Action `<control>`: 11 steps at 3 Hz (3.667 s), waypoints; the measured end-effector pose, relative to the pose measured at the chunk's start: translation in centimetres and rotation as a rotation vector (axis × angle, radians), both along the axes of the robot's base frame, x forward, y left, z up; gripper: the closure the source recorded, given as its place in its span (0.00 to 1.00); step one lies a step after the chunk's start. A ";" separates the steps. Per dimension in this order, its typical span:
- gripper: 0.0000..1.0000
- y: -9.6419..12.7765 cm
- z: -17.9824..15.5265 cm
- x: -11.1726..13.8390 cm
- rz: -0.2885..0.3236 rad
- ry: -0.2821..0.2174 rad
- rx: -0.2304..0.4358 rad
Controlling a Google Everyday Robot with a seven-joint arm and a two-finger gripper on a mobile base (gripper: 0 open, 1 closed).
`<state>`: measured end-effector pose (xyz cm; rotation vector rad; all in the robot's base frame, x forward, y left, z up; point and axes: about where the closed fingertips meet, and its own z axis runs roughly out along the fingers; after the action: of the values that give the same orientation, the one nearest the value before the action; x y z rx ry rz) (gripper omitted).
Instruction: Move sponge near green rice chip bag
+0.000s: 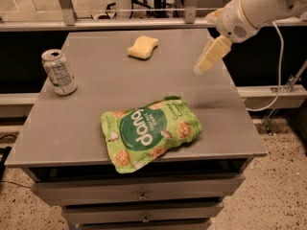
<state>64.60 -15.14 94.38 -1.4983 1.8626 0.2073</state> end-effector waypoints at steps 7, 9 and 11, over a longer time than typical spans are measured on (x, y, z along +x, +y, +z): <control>0.00 12.8 -5.4 14.5 -0.073 0.012 0.330; 0.00 14.5 -8.6 17.3 -0.117 0.060 0.304; 0.49 14.0 -10.4 19.2 -0.178 0.090 0.314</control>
Offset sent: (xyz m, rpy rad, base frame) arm 0.0158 -0.0095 -0.0030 0.1624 -0.0598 -0.0834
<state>83.76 -1.11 83.99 -1.1215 1.9182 0.4660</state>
